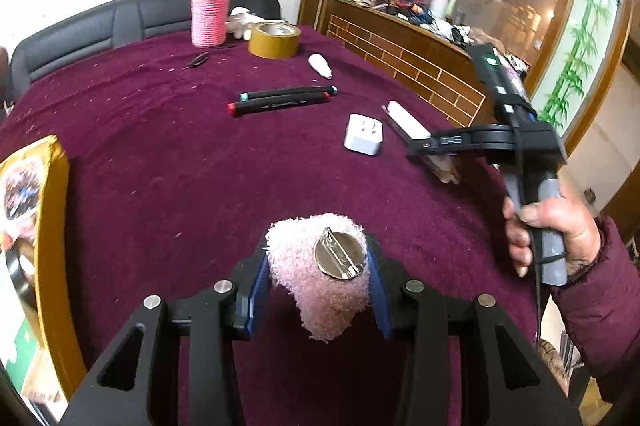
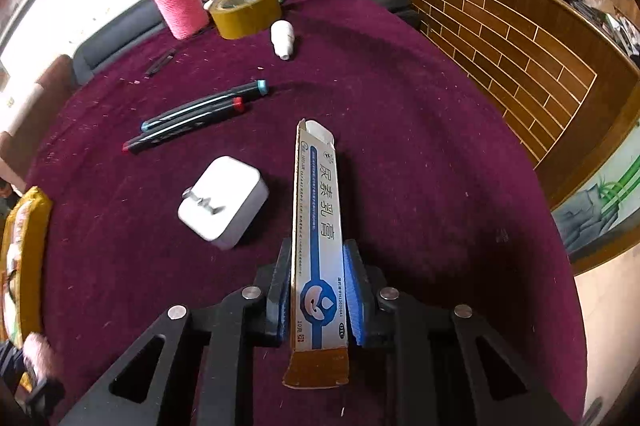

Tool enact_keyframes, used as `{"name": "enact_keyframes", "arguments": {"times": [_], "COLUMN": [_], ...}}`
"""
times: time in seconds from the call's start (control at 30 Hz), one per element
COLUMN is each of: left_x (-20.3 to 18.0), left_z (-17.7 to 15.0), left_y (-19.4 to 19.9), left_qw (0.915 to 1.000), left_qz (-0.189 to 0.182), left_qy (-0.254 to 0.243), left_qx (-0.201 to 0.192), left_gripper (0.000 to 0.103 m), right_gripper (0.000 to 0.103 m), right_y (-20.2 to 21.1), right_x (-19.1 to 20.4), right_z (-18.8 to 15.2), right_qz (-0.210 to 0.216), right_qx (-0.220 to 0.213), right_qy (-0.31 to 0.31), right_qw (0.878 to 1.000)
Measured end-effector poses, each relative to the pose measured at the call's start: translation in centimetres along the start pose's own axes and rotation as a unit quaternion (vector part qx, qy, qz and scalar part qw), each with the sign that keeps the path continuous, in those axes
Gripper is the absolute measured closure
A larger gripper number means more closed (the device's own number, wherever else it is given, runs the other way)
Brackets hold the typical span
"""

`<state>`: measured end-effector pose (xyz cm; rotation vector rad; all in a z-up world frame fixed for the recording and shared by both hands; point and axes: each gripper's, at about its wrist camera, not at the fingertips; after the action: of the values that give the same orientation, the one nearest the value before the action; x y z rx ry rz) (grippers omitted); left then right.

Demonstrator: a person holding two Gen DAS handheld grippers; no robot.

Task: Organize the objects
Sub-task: 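Carry the badge and ointment box into the tray and open both tools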

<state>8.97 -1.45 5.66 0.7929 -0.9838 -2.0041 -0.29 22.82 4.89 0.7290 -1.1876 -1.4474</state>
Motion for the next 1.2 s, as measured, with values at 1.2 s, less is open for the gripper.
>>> {"name": "enact_keyframes", "arguments": {"times": [1.2], "left_x": [22.0], "left_z": [-13.0], "left_y": [10.5], "left_qw": [0.9589], "left_qz": [0.1], "left_qy": [0.263], "left_qx": [-0.037], "left_gripper": [0.061], "right_gripper": [0.077], "right_y": [2.8], "right_x": [35.4], "right_z": [-7.5], "right_qz": [0.208], "right_qx": [0.08], "right_qy": [0.266], "right_qw": [0.938]}}
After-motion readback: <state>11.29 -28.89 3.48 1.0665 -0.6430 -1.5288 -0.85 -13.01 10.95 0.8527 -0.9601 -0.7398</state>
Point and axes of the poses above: each gripper's, at about its wrist camera, not at the fingertips, and y roughly against the way its jaws point, x to its left, z to its top, and after that the axes turned 13 degrees about x, right-handed
